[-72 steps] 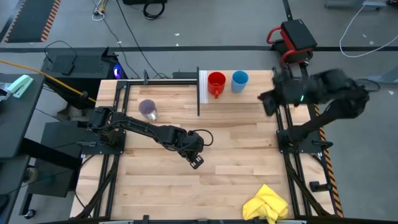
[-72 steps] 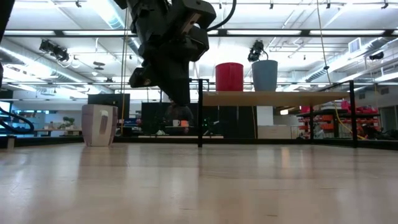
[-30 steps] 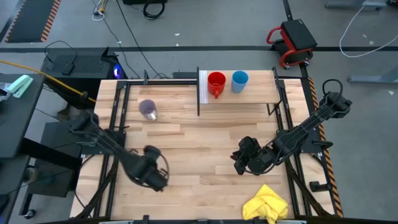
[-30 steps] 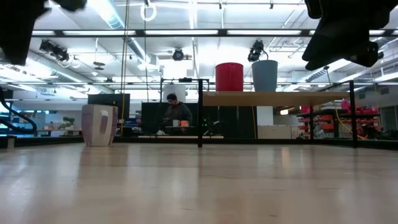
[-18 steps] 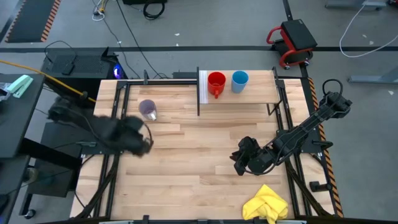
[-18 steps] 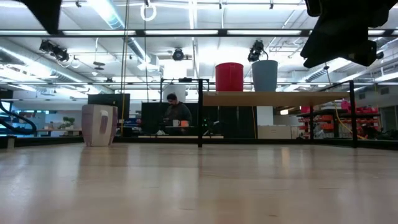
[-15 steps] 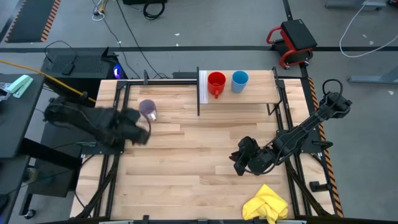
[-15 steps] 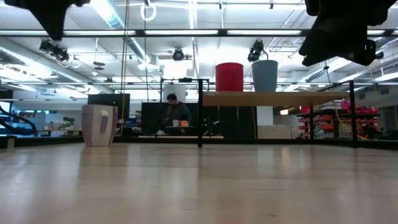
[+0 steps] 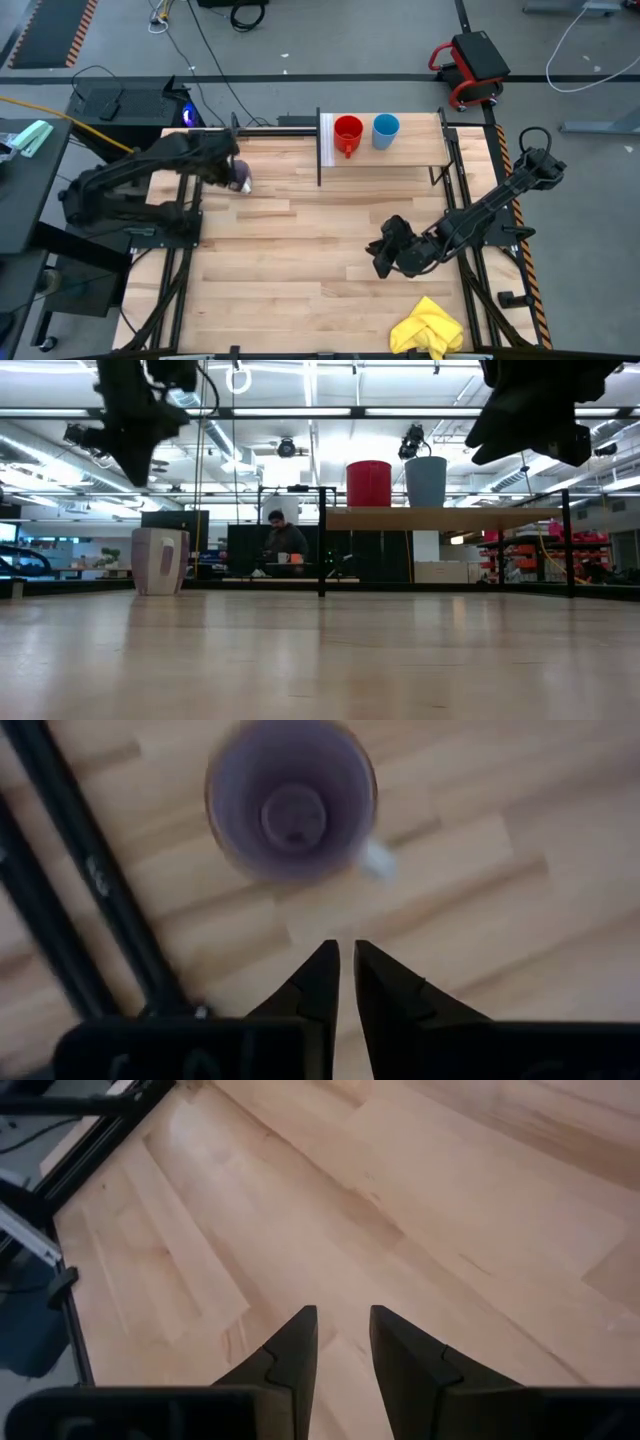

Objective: Stack small to large cups/mugs on shelf
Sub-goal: Put the purple mug on the shelf

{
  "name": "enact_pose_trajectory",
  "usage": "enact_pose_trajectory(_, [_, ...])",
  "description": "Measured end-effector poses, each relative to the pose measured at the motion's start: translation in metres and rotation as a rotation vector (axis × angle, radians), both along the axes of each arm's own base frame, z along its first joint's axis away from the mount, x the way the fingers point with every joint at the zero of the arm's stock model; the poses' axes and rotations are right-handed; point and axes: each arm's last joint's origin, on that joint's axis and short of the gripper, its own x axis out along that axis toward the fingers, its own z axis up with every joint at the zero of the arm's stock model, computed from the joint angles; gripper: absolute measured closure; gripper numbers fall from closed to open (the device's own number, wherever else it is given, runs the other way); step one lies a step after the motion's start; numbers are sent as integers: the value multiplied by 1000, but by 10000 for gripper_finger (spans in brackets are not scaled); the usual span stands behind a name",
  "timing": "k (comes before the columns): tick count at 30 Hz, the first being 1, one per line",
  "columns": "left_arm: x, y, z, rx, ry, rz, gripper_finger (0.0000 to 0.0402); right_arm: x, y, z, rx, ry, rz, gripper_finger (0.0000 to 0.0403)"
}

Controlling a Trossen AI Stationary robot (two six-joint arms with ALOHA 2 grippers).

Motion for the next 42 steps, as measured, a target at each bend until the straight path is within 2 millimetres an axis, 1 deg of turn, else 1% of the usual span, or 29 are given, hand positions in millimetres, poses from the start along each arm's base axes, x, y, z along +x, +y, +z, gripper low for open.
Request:
enact_pose_trajectory(5, [-6, 38, -9, 10, 10, 55, 359, 2, -3, 0, 16, -9, -25, 300])
enact_pose_trajectory(9, [-12, 62, -19, -26, 36, 63, 358, 3, -2, 1, 23, -20, -26, 300])
enact_pose_trajectory(12, [-13, 77, -30, -55, 82, 55, 350, 3, -4, 1, 22, -19, -31, 300])
enact_pose_trajectory(15, [-14, 86, -37, -77, 108, 39, 339, 4, -5, 1, 23, -19, -36, 300])
enact_pose_trajectory(21, [-7, 98, -44, -93, 34, 26, 312, 5, -7, 1, 22, -19, -45, 300])
enact_pose_trajectory(26, [-3, 104, -53, -122, 51, 25, 295, 6, -9, 1, 20, -18, -51, 300])
enact_pose_trajectory(32, [1, 108, -62, -148, 71, 25, 290, 6, -8, 1, 20, -18, -50, 300])
enact_pose_trajectory(42, [2, 108, -62, -148, 56, 23, 288, 6, -8, 1, 17, -16, -46, 300])
